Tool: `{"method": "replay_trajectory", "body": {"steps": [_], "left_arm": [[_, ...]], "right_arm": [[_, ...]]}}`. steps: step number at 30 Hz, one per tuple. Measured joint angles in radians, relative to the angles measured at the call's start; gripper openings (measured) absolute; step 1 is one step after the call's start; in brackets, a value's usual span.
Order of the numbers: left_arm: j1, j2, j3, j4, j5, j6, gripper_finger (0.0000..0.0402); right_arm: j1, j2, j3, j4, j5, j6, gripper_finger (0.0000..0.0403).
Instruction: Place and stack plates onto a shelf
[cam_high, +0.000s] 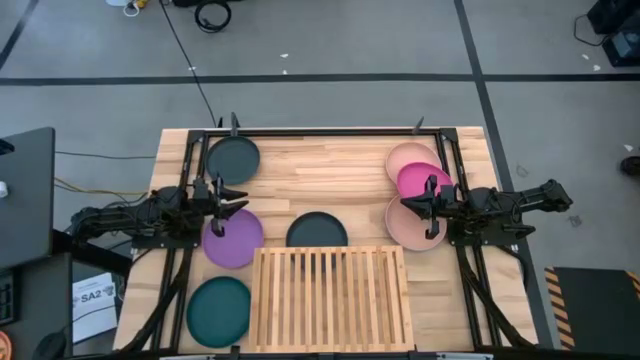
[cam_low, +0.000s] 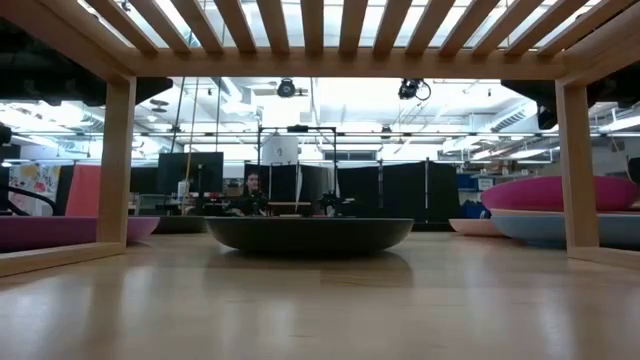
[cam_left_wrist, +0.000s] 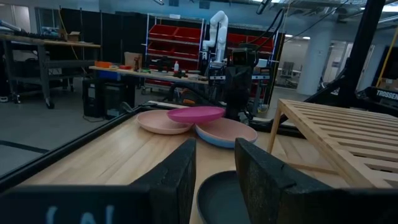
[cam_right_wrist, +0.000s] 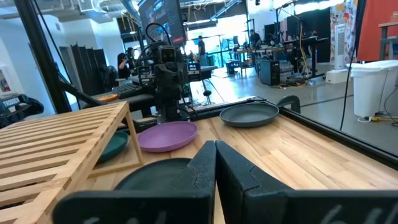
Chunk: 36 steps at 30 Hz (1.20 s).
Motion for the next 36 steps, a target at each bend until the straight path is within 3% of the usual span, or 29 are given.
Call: {"method": "replay_trajectory", "body": {"steps": [25,36], "left_arm": [[0.000,0.000,0.000,0.000,0.000,0.000,0.0116],[0.000,0.000,0.000,0.000,0.000,0.000,0.0116]], "right_arm": [[0.000,0.000,0.000,0.000,0.000,0.001,0.0013],[0.000,0.000,0.000,0.018,0.036,0.077,0.0022]]}}
